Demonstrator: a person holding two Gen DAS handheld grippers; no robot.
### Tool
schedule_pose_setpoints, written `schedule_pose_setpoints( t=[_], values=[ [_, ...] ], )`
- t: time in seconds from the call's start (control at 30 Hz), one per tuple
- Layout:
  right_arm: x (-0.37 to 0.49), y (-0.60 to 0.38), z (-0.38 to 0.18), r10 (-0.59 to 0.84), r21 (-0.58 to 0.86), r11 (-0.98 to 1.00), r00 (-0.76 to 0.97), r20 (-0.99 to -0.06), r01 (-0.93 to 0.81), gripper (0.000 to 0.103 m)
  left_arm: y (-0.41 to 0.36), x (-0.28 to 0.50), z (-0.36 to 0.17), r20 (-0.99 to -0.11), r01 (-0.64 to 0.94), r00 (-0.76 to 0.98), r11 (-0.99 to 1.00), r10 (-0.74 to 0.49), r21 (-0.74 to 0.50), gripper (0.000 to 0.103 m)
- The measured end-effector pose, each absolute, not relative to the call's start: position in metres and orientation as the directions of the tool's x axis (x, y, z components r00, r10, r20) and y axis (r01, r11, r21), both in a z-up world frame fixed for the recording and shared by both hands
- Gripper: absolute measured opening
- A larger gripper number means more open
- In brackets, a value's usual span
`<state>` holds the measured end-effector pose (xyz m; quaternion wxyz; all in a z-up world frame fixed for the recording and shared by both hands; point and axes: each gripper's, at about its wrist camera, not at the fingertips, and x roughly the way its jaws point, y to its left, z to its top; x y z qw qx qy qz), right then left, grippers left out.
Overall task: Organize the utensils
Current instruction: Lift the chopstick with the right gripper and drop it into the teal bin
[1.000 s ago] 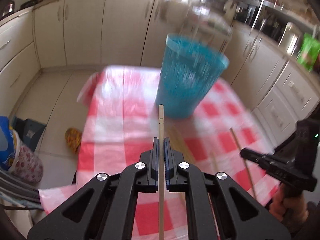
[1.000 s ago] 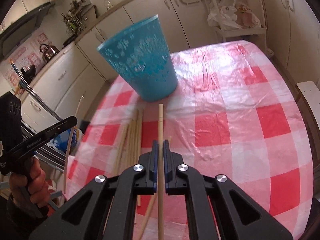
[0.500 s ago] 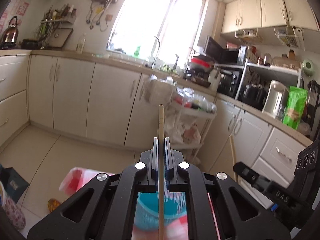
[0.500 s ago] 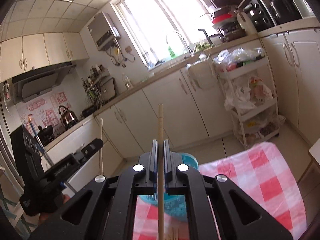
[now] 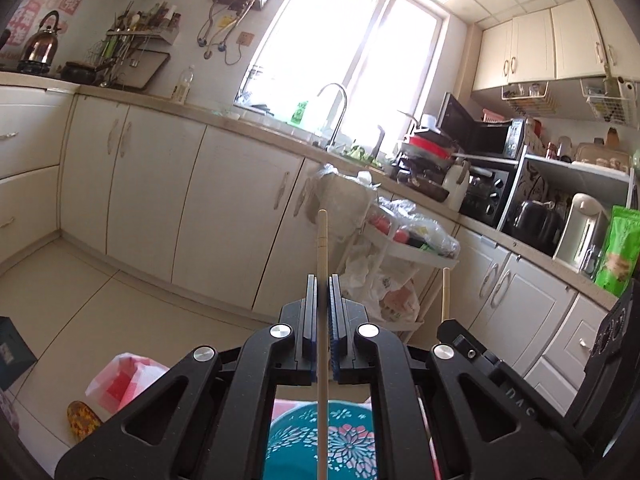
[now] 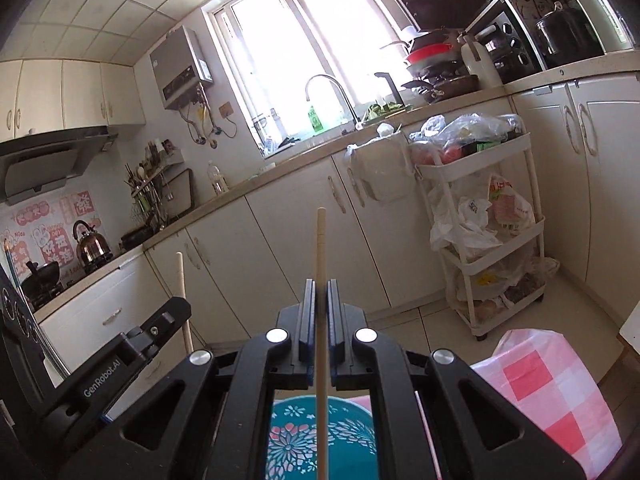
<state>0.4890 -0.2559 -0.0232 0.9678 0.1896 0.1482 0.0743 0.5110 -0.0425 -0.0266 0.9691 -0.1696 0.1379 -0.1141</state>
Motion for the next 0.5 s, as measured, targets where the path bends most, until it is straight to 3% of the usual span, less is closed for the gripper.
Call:
schedule_pose_setpoints(
  t=[0.27, 0.37, 0.43, 0.5],
  values=[
    [0.471, -0.248, -0.063, 0.224, 0.34, 0.936, 0.903, -0.367, -0.094, 0.007, -0.047, 0.495, -0.061, -0.332, 0.146, 0.911, 0.946, -0.243, -0.29, 0.005],
    [0.459, -0.249, -0.07, 0.24, 0.345, 0.934, 0.886, -0.397, -0.099, 0.022, -0.045, 0.482, -0.069, -0.374, 0.14, 0.896, 0.951, -0.241, -0.277, 0.006],
    [0.445, -0.253, -0.069, 0.245, 0.35, 0.931, 0.883, -0.401, -0.1, 0.026, -0.043, 0.471, -0.072, -0.407, 0.131, 0.883, 0.956, -0.234, -0.264, 0.011],
    [0.425, -0.258, -0.065, 0.248, 0.354, 0.93, 0.883, -0.398, -0.102, 0.032, -0.038, 0.458, -0.073, -0.425, 0.116, 0.877, 0.958, -0.222, -0.261, 0.032]
  ],
)
